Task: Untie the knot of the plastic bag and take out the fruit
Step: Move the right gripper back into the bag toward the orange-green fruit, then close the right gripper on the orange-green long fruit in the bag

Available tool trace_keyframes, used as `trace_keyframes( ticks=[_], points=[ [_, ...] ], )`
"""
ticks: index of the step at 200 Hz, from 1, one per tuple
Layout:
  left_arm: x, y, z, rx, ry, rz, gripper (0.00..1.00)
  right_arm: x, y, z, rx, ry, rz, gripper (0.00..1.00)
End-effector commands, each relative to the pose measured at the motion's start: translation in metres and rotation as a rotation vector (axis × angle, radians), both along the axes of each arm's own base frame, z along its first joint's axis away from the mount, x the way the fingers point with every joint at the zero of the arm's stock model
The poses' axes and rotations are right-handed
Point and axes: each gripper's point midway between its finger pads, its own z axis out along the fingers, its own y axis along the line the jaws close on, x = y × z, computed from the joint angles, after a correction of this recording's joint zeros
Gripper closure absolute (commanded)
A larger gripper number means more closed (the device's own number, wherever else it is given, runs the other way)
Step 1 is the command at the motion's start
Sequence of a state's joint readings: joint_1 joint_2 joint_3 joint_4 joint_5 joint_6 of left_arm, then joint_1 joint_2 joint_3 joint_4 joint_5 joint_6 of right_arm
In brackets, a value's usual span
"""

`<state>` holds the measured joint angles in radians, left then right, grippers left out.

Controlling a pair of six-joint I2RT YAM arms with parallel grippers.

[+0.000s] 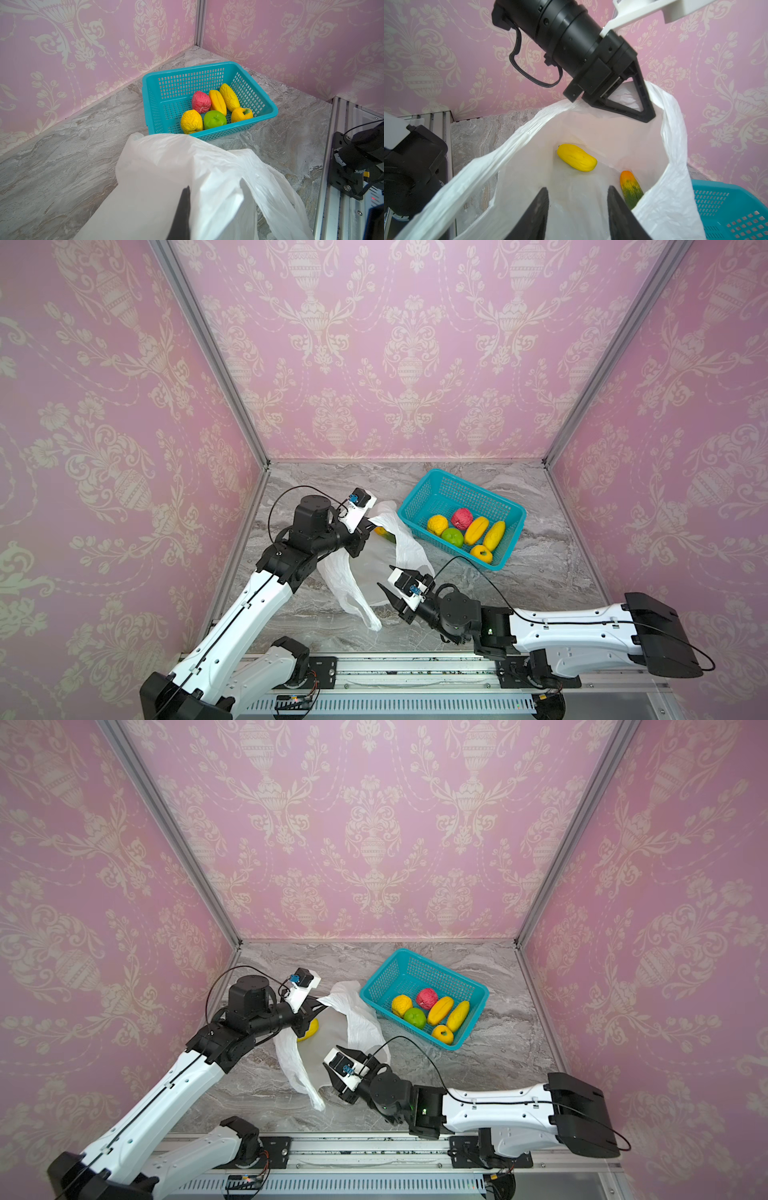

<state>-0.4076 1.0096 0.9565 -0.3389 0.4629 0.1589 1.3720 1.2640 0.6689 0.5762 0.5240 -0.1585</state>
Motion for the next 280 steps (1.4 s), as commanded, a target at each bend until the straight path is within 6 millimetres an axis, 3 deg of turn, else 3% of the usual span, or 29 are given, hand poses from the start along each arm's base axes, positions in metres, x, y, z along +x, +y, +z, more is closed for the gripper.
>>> trace_keyframes(
  ticks=[1,30,59,84,104,151,185,188,200,280],
  points=[
    [-0.001,0.004,-0.004,0.013,0.001,0.011,1.0,0.01,0.01,-0.019,-0.01,0.01,0.003,0.56],
    [-0.001,0.004,-0.004,0.012,0.002,0.011,1.0,0.045,0.025,-0.049,-0.031,0.086,-0.046,0.61],
    [-0.002,0.005,-0.002,0.01,-0.006,0.009,1.0,0.061,0.041,-0.07,-0.086,0.073,-0.11,0.61],
    [-0.003,0.004,-0.001,0.006,-0.008,0.004,1.0,0.072,0.053,-0.087,-0.125,0.062,-0.149,0.59],
    [-0.003,0.004,0.0,0.004,-0.009,0.003,1.0,0.087,0.058,-0.1,-0.172,0.052,-0.218,0.5],
    [-0.005,0.004,0.002,-0.003,-0.014,-0.001,1.0,0.132,0.049,-0.13,-0.311,0.046,-0.417,0.46],
    [-0.006,0.003,0.004,-0.008,-0.017,-0.005,1.0,0.161,0.031,-0.154,-0.431,0.055,-0.54,0.41],
    [-0.006,0.003,0.004,-0.009,-0.018,-0.005,1.0,0.166,0.035,-0.147,-0.417,0.054,-0.551,0.42],
    [-0.006,0.003,0.005,-0.01,-0.019,-0.006,1.0,0.176,0.029,-0.151,-0.446,0.072,-0.588,0.42],
    [-0.007,0.003,0.004,-0.011,-0.018,-0.01,1.0,0.211,0.003,-0.174,-0.519,0.219,-0.689,0.22]
  ],
)
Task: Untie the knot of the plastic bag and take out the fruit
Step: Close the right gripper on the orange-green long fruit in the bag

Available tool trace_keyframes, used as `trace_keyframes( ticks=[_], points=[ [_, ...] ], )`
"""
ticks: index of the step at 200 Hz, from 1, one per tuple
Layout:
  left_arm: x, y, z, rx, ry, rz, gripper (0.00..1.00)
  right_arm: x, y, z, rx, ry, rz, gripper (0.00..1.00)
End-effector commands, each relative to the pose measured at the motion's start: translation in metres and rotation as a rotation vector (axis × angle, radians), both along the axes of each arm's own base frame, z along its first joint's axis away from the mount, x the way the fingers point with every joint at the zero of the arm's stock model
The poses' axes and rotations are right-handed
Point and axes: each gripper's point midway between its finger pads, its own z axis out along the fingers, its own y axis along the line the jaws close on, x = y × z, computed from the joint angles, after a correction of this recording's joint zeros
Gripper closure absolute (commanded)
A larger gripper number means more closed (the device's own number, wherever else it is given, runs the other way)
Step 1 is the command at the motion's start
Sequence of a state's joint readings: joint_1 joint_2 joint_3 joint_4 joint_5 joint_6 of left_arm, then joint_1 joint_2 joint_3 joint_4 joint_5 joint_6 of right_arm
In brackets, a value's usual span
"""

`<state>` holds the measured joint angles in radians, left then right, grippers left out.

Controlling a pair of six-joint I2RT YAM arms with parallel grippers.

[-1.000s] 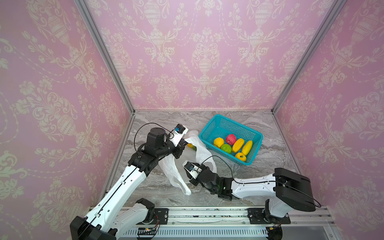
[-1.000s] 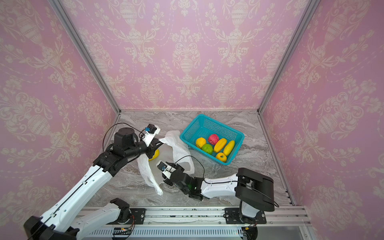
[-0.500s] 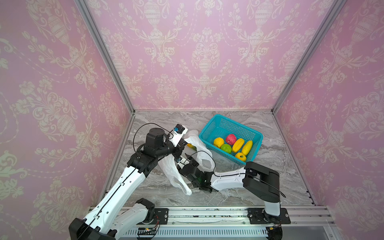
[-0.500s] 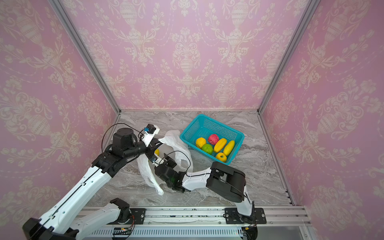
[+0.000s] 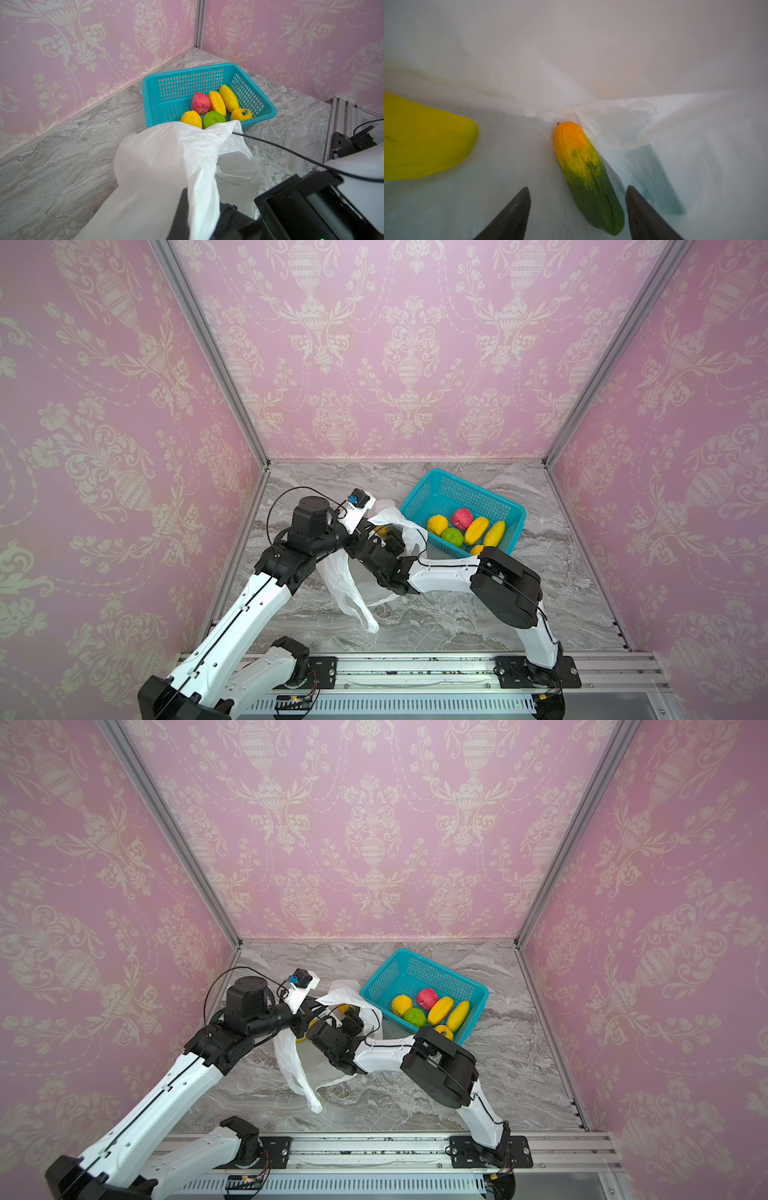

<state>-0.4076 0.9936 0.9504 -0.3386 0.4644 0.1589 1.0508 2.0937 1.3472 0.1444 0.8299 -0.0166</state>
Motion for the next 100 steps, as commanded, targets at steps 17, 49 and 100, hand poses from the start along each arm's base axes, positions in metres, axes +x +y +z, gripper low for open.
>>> trace_keyframes(
  ticks=[17,49,100],
  points=[
    [-0.004,0.002,0.002,-0.006,-0.009,-0.009,1.0,0.012,-0.016,-0.026,-0.036,0.098,-0.072,0.2],
    [-0.004,0.002,0.002,-0.007,-0.007,-0.009,1.0,0.024,-0.026,-0.04,-0.018,0.176,-0.103,0.18],
    [-0.004,0.001,0.002,-0.006,-0.008,-0.01,1.0,0.038,-0.041,-0.058,0.008,0.266,-0.152,0.15]
  ],
)
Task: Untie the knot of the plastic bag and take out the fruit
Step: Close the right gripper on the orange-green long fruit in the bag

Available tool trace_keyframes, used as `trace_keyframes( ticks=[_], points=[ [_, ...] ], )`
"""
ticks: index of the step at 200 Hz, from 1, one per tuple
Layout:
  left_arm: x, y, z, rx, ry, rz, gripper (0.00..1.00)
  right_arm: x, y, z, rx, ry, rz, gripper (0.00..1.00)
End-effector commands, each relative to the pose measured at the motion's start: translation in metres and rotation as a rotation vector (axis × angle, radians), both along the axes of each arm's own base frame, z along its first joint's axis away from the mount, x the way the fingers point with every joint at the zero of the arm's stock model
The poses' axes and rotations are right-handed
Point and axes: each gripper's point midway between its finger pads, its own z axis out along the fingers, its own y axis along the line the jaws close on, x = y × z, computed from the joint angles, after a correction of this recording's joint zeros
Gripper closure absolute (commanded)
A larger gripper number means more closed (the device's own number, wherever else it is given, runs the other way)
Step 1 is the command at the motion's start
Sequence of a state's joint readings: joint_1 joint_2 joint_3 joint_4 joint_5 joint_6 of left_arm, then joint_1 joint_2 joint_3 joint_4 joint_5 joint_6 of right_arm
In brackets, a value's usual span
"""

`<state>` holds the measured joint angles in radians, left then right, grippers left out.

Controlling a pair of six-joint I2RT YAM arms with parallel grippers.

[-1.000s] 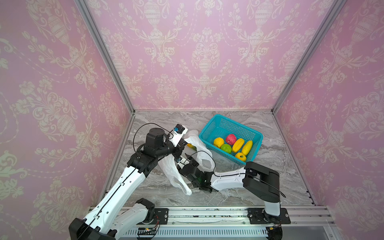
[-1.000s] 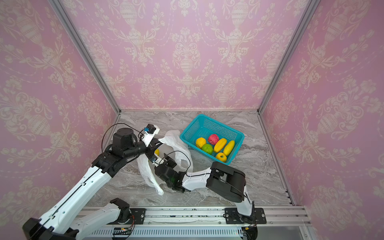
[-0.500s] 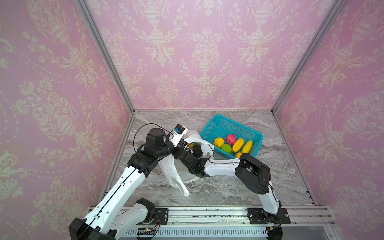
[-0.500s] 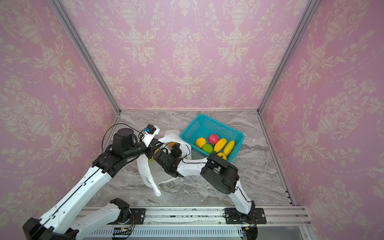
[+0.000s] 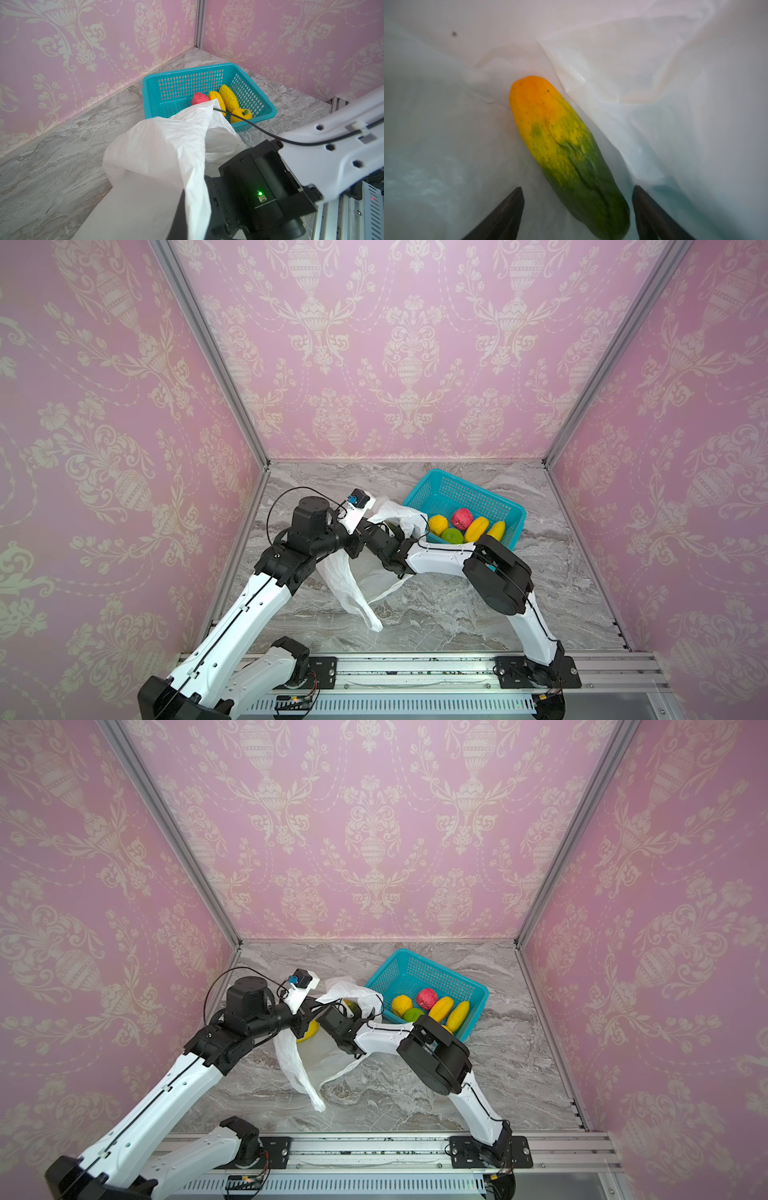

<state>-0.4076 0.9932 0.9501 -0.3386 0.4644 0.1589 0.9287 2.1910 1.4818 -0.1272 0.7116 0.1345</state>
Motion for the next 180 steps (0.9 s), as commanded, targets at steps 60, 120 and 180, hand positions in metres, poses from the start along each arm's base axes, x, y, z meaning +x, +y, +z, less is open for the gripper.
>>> trace_keyframes(
  ticks=[60,120,180],
  points=[
    [-0.004,0.001,0.0,-0.006,-0.003,-0.013,1.0,0.008,0.0,-0.022,0.037,0.105,-0.026,0.39],
    [-0.003,0.002,0.0,-0.002,-0.006,-0.006,1.0,-0.016,0.017,0.01,0.059,0.04,0.058,0.71],
    [-0.001,0.004,-0.002,0.007,-0.004,0.008,1.0,-0.059,0.039,0.052,0.266,0.019,0.24,0.78]
  ],
)
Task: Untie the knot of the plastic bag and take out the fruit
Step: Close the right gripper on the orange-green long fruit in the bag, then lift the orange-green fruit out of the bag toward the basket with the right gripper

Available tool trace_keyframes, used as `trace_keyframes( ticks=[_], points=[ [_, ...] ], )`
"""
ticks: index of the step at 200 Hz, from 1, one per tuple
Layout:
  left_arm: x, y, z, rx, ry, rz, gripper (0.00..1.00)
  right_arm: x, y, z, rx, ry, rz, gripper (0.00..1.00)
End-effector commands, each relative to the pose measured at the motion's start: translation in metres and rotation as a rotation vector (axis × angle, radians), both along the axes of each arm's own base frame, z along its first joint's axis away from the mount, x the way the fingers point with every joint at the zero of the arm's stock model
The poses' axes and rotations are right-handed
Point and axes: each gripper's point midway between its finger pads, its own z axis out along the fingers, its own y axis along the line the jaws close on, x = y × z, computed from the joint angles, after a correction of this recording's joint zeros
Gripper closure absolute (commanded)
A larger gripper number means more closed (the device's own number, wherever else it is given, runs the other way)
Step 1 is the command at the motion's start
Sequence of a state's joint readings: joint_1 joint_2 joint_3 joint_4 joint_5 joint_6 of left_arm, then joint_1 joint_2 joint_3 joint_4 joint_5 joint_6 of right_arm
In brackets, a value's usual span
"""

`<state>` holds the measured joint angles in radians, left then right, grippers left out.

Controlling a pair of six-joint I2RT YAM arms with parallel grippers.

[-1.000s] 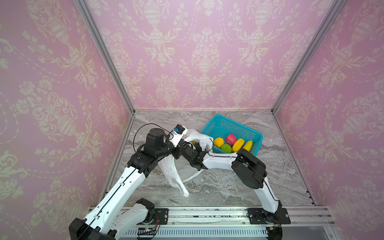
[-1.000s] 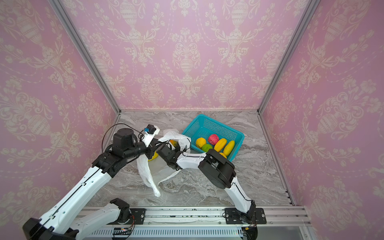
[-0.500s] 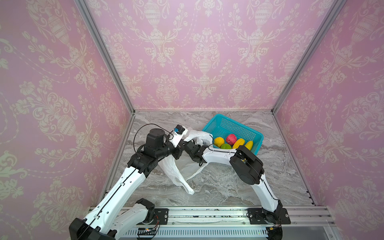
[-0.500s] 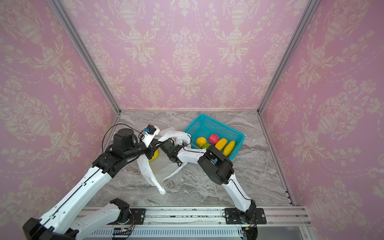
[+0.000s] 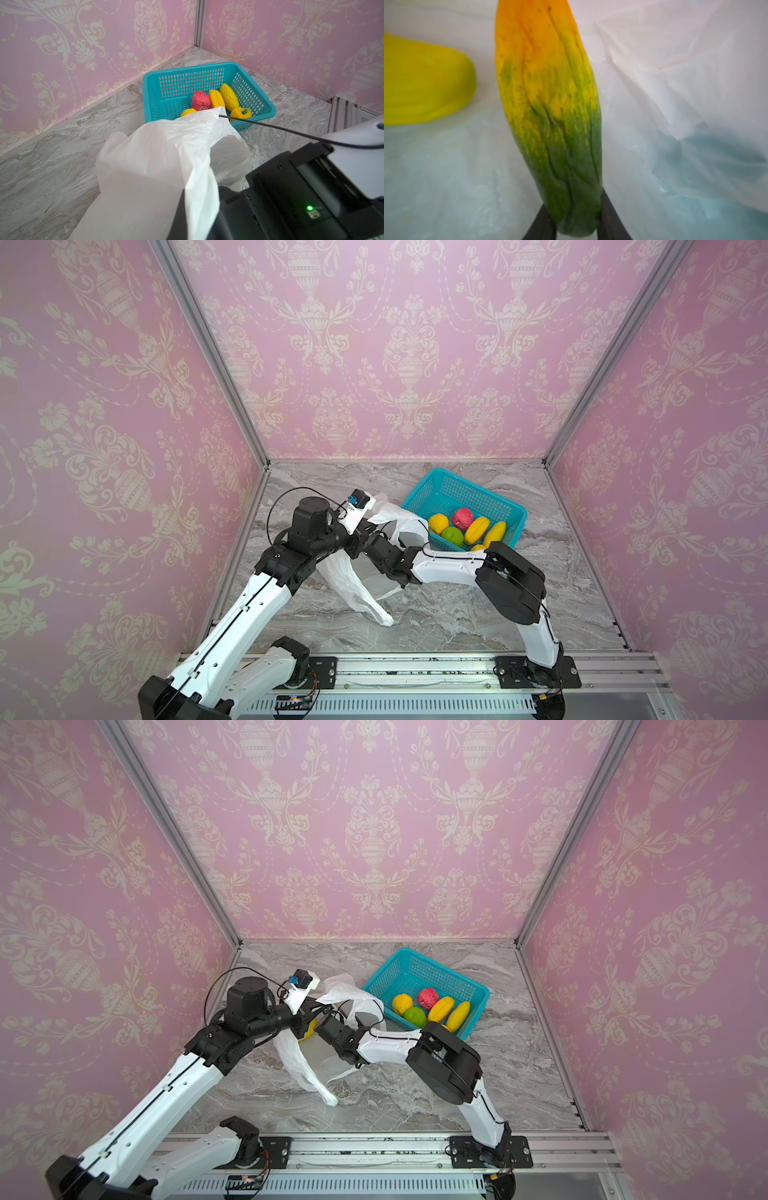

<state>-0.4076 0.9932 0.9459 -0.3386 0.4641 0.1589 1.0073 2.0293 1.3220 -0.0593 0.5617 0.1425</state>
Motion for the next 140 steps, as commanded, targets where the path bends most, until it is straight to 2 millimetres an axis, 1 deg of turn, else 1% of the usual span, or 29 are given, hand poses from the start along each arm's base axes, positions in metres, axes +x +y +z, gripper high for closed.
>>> trace_keyframes(
  ticks=[1,12,17,19,22,40,57,81,86,95,118,140],
  points=[
    [0.0,0.003,0.0,0.005,-0.008,0.007,1.0,-0.005,0.01,0.034,0.148,-0.032,0.069,0.78],
    [0.0,0.004,-0.001,0.008,-0.007,0.011,1.0,-0.01,0.009,0.039,0.181,-0.033,0.099,0.78],
    [0.001,0.004,0.0,0.01,-0.009,0.015,1.0,-0.011,0.011,0.047,0.206,-0.041,0.113,0.78],
    [0.0,0.004,-0.001,0.011,-0.007,0.015,1.0,-0.015,0.005,0.038,0.191,-0.027,0.116,0.79],
    [0.001,0.005,-0.001,0.012,-0.009,0.016,1.0,-0.018,0.002,0.035,0.189,-0.022,0.123,0.79],
    [0.003,0.009,-0.001,0.027,-0.013,0.041,1.0,-0.024,-0.006,0.041,0.215,-0.032,0.151,0.79],
    [0.008,0.015,-0.003,0.05,-0.019,0.081,1.0,-0.032,-0.012,0.047,0.251,-0.036,0.179,0.81],
    [0.01,0.018,-0.005,0.063,-0.018,0.101,1.0,-0.054,-0.011,0.064,0.338,-0.033,0.281,0.81],
    [0.01,0.018,-0.005,0.063,-0.018,0.102,1.0,-0.059,-0.011,0.07,0.357,-0.039,0.3,0.81],
    [0.011,0.018,-0.005,0.065,-0.019,0.104,1.0,-0.069,-0.014,0.076,0.382,-0.044,0.337,0.81],
    [0.011,0.019,-0.006,0.067,-0.018,0.108,1.0,-0.091,-0.024,0.097,0.444,-0.083,0.402,0.8],
    [0.012,0.02,-0.007,0.071,-0.017,0.113,1.0,-0.11,-0.04,0.12,0.521,-0.127,0.446,0.79]
  ],
)
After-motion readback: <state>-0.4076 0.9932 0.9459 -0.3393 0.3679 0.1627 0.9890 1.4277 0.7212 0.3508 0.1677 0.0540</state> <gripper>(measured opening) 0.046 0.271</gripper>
